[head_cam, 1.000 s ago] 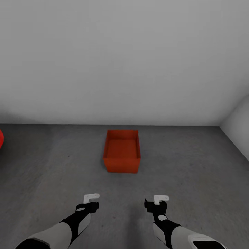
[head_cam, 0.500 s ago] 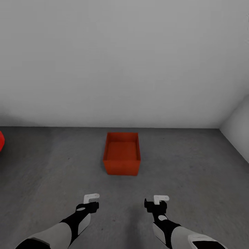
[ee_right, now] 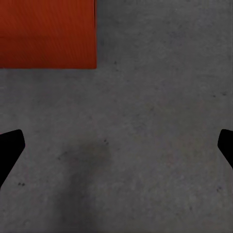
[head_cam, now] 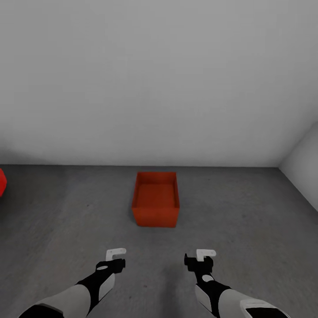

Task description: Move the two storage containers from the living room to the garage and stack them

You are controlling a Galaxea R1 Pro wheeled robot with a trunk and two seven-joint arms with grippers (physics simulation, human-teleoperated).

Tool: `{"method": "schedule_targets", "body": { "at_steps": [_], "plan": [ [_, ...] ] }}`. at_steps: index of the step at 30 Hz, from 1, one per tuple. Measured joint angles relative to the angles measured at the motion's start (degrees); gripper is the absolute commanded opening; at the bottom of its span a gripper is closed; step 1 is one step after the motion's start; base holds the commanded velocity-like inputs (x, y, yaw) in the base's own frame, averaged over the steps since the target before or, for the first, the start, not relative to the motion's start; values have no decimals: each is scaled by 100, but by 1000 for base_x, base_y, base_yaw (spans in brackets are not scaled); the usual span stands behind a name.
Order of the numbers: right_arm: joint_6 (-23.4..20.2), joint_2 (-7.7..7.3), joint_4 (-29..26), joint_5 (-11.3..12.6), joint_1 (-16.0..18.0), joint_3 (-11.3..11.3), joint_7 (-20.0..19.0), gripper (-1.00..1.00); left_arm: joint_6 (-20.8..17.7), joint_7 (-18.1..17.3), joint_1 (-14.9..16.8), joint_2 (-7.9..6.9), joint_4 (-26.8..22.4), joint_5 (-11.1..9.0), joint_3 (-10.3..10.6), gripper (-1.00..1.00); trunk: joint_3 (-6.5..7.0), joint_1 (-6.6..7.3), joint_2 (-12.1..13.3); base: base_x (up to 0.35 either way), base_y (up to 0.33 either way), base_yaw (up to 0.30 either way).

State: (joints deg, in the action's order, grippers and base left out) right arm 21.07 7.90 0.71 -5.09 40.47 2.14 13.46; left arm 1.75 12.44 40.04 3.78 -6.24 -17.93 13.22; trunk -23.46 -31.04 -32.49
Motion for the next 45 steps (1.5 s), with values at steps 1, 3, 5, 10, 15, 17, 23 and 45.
{"method": "schedule_targets", "body": {
  "at_steps": [1, 3, 5, 10, 15, 17, 23, 45],
  "plan": [
    [-1, 0, 4, 0, 0, 0, 0, 100, 0, 3, 0, -11, 5, -19, 0, 100, 9, 0, 0, 0, 0, 0],
    [-2, 0, 16, -3, -1, 0, 0, 100, 0, 4, 0, -32, 9, -76, -4, 100, 28, 0, 0, 0, 0, 0],
    [-3, 0, 22, -5, -1, 0, 0, 100, 0, 2, 0, -51, 10, -140, -4, 100, 47, 0, 0, 0, 0, 0],
    [-2, 0, 30, -7, -1, 0, -1, 100, 0, 0, 0, -82, 15, -407, 2, 100, 94, 0, 0, 0, 0, 0],
    [-3, 0, 31, -7, -1, 0, -1, 100, 5, -8, 0, -99, 15, -507, 7, 100, 141, 0, 0, 0, 0, 0],
    [-4, 0, 32, -3, -1, 0, 0, 100, 7, -9, 0, -99, 15, -518, 8, 100, 160, 0, 0, 0, 0, 0],
    [-3, 0, 32, -7, -1, 0, -1, 100, 8, -9, 0, -99, 14, -524, 9, 100, 216, 0, 0, 0, 0, 0],
    [-4, 0, 36, -8, -2, 0, -3, 100, 41, -9, 0, -98, 21, -525, 10, 100, 423, 0, 1, 0, 0, 0]
  ]
}}
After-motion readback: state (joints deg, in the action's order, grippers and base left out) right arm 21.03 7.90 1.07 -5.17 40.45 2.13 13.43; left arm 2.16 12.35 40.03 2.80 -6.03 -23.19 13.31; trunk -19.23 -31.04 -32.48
